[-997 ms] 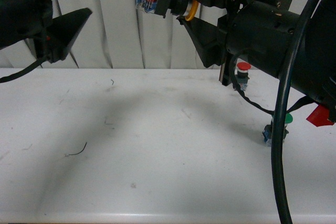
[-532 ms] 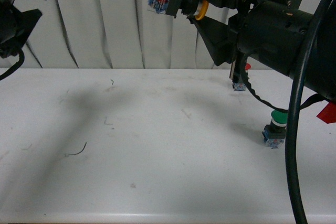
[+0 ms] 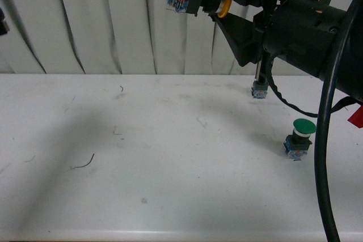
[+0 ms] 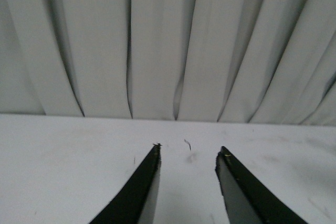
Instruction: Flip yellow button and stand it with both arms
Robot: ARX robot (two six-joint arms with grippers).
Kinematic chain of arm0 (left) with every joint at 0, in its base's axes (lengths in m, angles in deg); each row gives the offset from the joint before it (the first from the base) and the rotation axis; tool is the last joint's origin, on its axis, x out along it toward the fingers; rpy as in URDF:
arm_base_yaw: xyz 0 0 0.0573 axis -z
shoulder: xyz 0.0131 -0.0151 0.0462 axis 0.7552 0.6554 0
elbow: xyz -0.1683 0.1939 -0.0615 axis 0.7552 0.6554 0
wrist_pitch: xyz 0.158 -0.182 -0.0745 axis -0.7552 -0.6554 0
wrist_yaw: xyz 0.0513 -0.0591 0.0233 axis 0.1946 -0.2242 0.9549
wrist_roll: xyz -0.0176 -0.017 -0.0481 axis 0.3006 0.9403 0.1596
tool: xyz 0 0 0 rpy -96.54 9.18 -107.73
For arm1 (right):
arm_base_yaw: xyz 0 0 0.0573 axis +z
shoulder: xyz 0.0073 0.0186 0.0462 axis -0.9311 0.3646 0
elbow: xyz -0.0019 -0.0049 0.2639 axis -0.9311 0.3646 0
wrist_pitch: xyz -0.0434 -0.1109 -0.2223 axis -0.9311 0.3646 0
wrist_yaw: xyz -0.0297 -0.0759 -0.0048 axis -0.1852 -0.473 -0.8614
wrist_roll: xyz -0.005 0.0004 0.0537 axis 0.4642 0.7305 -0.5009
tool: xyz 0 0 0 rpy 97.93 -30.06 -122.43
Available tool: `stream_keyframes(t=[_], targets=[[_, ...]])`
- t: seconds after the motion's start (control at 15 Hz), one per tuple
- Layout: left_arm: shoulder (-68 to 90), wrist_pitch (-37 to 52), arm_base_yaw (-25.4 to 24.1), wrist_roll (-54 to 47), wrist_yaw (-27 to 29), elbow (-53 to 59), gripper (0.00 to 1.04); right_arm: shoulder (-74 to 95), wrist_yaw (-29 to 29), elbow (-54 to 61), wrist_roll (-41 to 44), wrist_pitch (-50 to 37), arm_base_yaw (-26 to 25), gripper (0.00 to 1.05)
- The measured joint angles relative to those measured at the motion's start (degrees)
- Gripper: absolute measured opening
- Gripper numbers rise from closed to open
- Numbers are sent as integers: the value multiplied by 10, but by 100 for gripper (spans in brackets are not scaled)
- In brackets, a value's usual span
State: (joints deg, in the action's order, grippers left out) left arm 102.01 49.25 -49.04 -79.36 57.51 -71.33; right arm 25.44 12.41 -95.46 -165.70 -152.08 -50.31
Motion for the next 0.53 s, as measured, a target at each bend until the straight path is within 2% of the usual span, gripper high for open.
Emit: stream_keyframes(t=[0.13,0.2,0.53], targets=[[-43,-3,0,-13,0,70,14,0,0,0,3,0,0,36],[-53,42,0,-14,0,98,2,0,0,0,7,0,0,36],[-195,-21,0,-16,0,191,2,-4,-3,-5,40,2,5,36]])
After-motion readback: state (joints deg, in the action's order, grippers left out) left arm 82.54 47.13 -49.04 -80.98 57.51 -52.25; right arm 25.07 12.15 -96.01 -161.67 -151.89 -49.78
